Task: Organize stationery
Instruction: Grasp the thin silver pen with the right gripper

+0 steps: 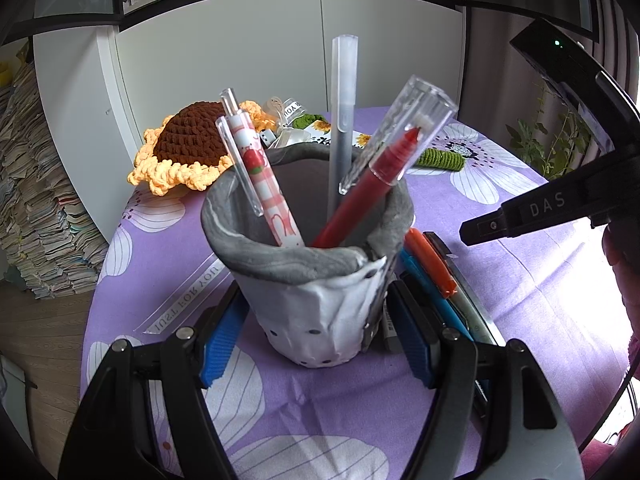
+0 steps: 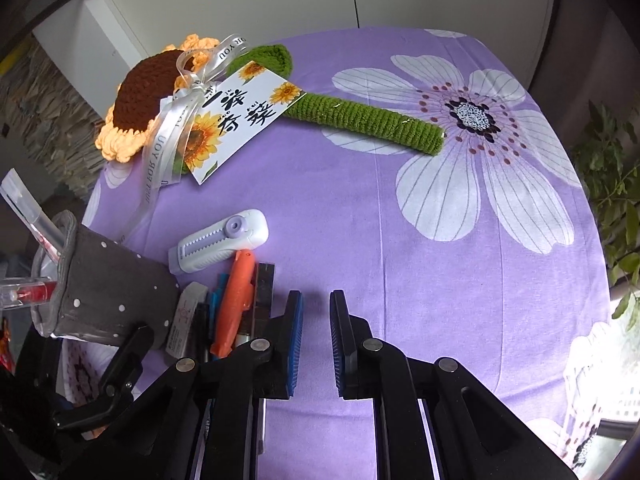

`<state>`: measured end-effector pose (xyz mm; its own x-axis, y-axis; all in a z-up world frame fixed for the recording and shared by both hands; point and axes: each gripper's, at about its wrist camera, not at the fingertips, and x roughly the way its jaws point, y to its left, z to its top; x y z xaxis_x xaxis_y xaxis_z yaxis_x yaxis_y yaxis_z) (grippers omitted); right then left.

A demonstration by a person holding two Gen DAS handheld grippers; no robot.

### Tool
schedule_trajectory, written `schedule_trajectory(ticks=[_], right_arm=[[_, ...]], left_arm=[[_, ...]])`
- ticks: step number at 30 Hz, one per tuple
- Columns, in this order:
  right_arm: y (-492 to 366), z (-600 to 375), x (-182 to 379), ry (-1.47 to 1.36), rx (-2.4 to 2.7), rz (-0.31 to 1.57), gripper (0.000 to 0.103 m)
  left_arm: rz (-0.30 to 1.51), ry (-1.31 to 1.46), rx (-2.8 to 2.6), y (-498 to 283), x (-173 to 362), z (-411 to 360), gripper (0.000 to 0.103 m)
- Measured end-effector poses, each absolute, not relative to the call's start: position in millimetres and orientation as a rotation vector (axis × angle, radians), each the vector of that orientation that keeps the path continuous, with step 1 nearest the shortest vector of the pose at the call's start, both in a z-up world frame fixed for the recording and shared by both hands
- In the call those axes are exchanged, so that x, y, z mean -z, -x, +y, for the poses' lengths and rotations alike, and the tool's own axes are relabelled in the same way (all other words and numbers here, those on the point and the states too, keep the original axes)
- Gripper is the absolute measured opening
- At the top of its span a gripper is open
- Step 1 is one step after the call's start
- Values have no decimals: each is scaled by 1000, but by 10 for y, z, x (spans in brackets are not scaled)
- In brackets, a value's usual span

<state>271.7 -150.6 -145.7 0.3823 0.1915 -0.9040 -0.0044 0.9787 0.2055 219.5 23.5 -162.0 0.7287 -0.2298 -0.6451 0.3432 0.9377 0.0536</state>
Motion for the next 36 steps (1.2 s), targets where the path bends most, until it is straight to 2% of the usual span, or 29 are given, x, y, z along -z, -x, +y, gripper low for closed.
schedule_trajectory(ticks=[15, 17, 20, 22, 24, 25, 31, 36], right_arm=[[-2704, -1147, 1497, -125, -222, 1235, 13], [-2700, -1116, 1508, -121, -233, 1239, 20], [-2732, -1105, 1536, -107, -198, 1224, 24], [-2757, -1062, 1557, -84, -195, 1207, 24], [-2770, -1035, 1565, -65, -190, 1204, 19], [-2775, -1045, 1565, -61, -183, 1204, 14], [-2696, -1204, 1471, -13, -137, 1180, 12], [-2502, -1186, 1458, 172, -121, 1208, 12]], left_arm=[[686, -175, 317, -2195, 1621, 231, 70], [686, -175, 317, -2195, 1620, 227, 70], [687, -175, 317, -2197, 1621, 230, 70], [688, -174, 318, -2203, 1621, 225, 70], [688, -175, 318, -2204, 1622, 225, 70], [688, -175, 318, -2204, 1622, 227, 70], [688, -175, 317, -2203, 1621, 223, 70], [688, -175, 317, -2204, 1622, 226, 70]])
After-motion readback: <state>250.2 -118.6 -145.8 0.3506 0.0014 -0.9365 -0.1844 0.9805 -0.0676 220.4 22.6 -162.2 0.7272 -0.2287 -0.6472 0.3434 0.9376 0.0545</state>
